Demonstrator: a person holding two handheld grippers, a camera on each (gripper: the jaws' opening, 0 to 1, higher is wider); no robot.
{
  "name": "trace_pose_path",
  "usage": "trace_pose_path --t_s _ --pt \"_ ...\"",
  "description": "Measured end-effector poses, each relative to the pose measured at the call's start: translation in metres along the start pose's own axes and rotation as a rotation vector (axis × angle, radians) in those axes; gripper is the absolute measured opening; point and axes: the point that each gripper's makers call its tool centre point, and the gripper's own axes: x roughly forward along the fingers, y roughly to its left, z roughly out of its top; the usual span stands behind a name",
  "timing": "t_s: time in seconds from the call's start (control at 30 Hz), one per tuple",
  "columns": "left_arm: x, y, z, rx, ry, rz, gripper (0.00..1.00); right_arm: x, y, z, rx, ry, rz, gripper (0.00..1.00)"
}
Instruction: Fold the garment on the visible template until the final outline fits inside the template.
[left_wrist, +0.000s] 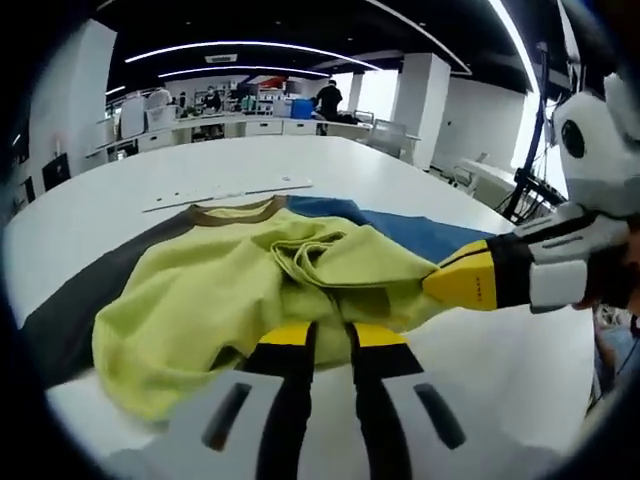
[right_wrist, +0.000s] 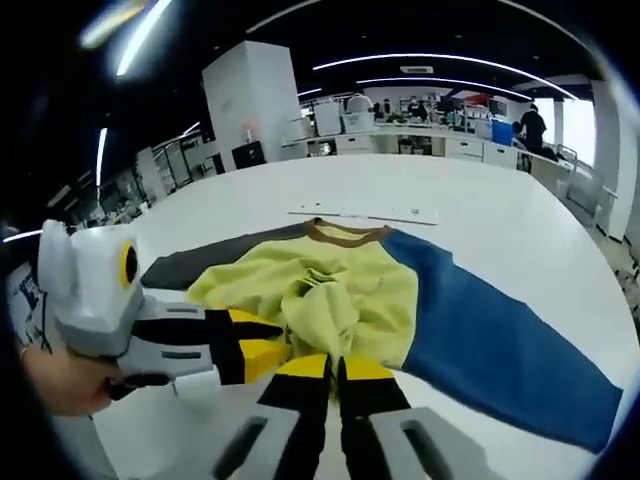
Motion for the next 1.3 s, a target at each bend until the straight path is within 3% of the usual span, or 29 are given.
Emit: trace_pose_path --t_s 0.27,0.4,0.5,0.57,0.77,1.3 --pt "0.003 0.003 -0.005 0.019 0.032 0.03 0.12 0.003 0.001 -0.003 0.003 0.013 0.009 0.0" --pt "0.003 0.006 -0.006 -0.016 0.041 0.035 0.12 0.003 0.001 -0.003 0.012 0.012 0.016 0.0" --pt "0.0 0.006 -0.006 -0.037 0.047 0.023 0.09 0.002 -0.001 -0.003 0.008 0.009 0.011 0.0" --pt "-0.004 0.007 -0.007 -0.044 0.055 0.016 0.0 0.001 -0.003 -0.002 0.013 0.007 0.007 0.0" --pt "-0.011 0.009 -0.009 -0.053 0.051 0.004 0.0 -0.004 -0.007 -0.001 0.018 0.004 -0.003 0.0" --pt "-0.068 0.03 0.012 -0.061 -0.025 0.012 0.0 -0.037 -0.016 0.011 0.009 -0.033 -0.006 0.0"
